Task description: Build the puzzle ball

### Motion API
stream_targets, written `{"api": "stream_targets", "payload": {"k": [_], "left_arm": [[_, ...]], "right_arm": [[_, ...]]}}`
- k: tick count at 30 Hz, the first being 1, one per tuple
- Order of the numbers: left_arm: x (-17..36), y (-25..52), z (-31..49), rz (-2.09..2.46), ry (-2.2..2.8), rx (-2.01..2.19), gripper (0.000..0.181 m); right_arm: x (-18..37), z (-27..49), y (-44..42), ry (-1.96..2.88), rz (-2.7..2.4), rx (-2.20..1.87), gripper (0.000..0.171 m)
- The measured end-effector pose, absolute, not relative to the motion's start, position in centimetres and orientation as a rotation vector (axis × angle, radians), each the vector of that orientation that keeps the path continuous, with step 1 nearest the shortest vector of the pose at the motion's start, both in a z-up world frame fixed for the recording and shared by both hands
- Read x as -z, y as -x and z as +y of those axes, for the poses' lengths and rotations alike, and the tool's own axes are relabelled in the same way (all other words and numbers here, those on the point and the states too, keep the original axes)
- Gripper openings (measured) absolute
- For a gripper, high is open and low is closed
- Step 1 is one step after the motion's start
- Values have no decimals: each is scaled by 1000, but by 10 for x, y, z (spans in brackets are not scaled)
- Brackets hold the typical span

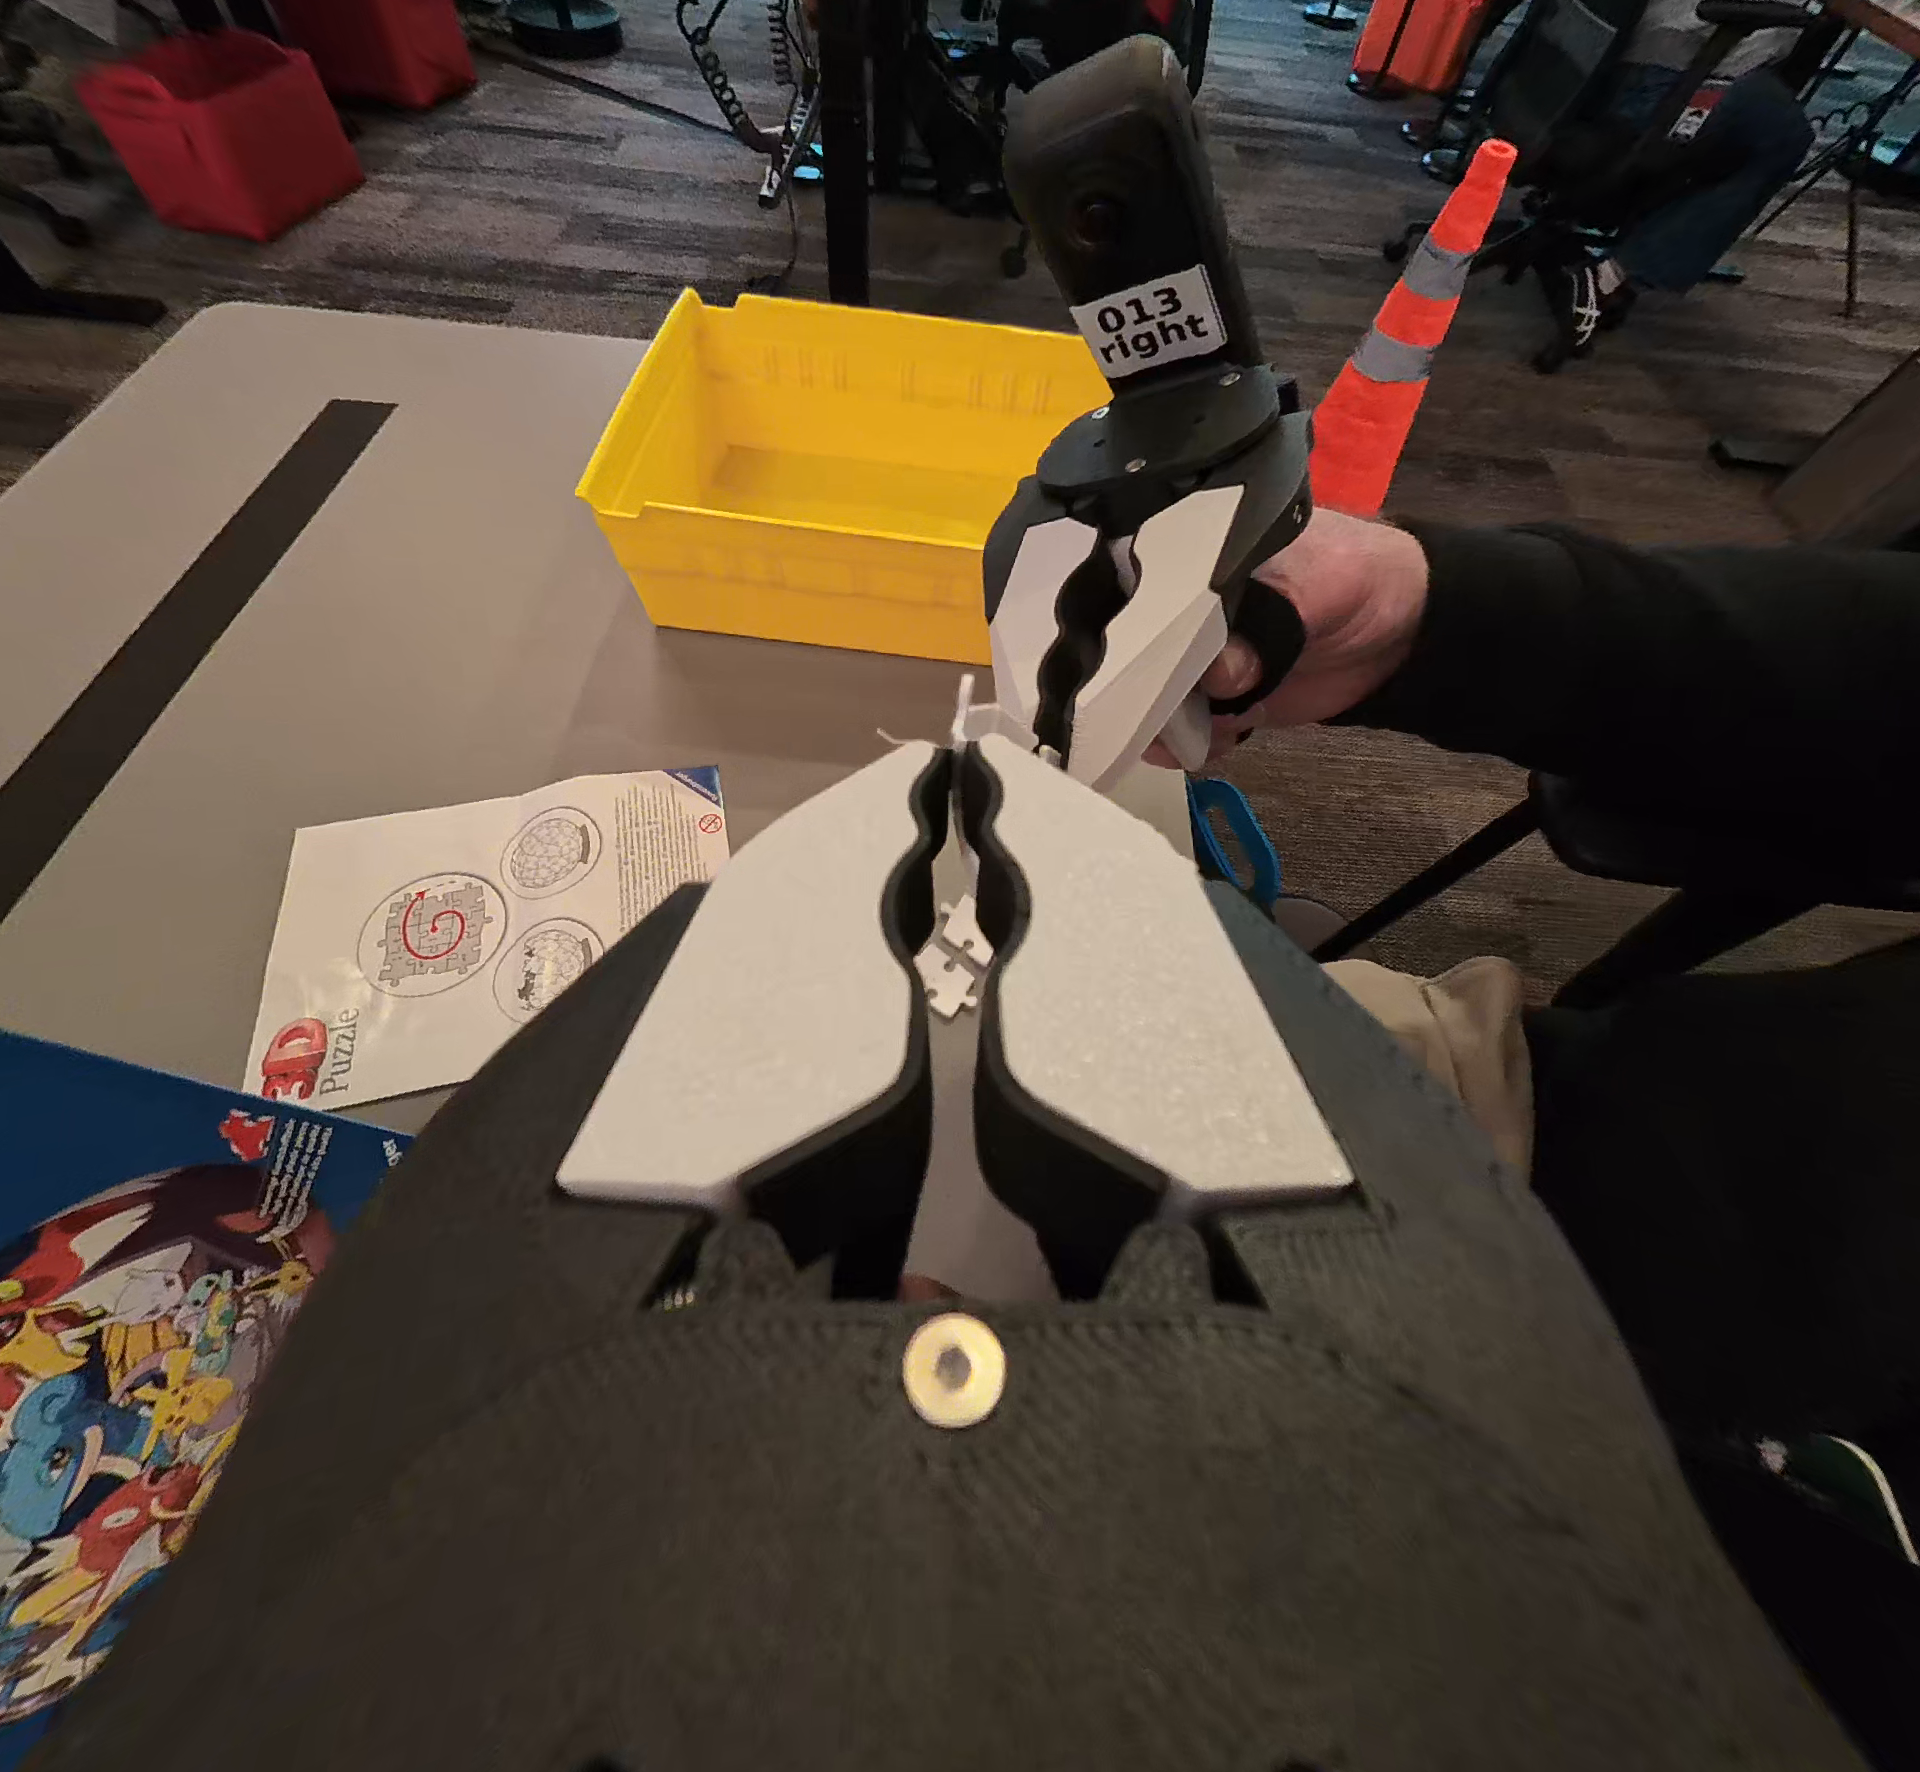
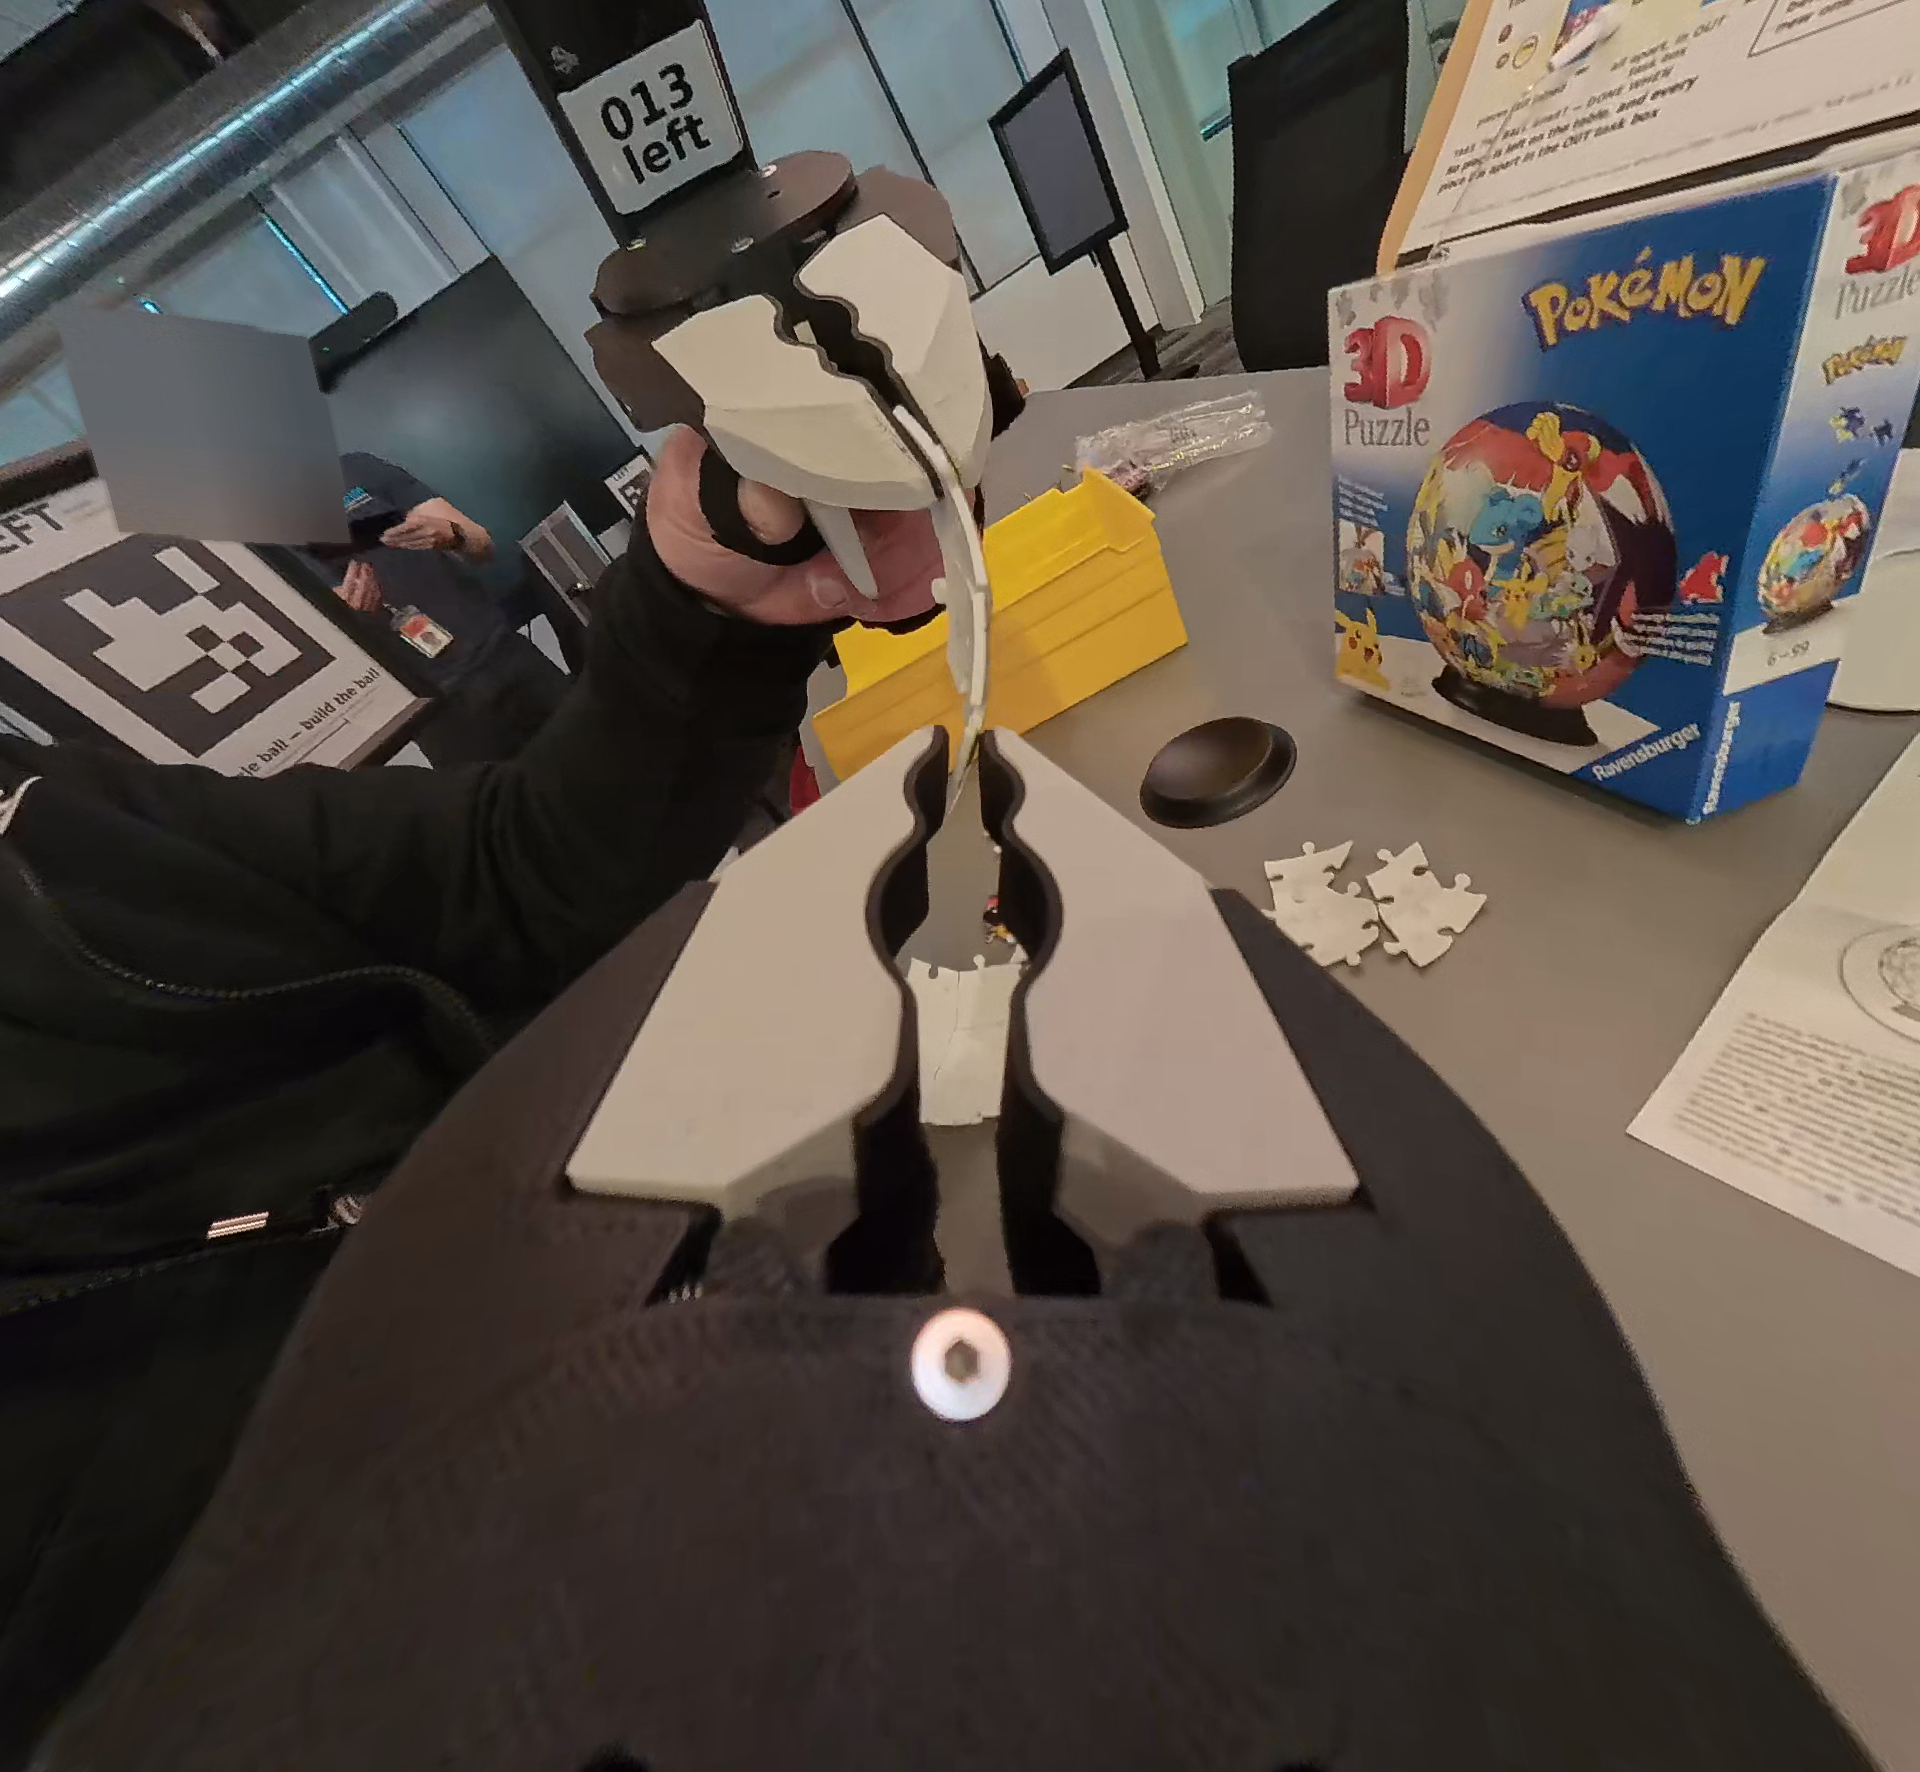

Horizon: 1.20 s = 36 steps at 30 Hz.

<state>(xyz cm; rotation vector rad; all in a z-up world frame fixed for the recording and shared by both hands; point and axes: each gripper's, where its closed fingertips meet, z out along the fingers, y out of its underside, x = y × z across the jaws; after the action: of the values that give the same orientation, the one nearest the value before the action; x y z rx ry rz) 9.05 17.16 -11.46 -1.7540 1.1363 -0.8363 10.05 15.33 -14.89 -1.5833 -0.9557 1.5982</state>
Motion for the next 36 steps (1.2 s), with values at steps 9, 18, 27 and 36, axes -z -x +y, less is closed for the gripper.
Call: {"api": "stream_targets", "payload": {"k": [9, 18, 27, 36], "left_arm": [[96, -86, 159, 1084, 1675, 989, 28], [105, -87, 142, 1127, 1643, 1074, 26], [103, -84, 146, 1059, 1665, 1125, 3], [98, -84, 151, 988, 1698, 1132, 2]], "right_arm": [[131, 152, -96, 1500, -976, -1554, 1], [114, 147, -89, 1478, -979, -1539, 0], [104, 145, -83, 1463, -1028, -1381, 1], [99, 149, -82, 1470, -1054, -1147, 1]]}}
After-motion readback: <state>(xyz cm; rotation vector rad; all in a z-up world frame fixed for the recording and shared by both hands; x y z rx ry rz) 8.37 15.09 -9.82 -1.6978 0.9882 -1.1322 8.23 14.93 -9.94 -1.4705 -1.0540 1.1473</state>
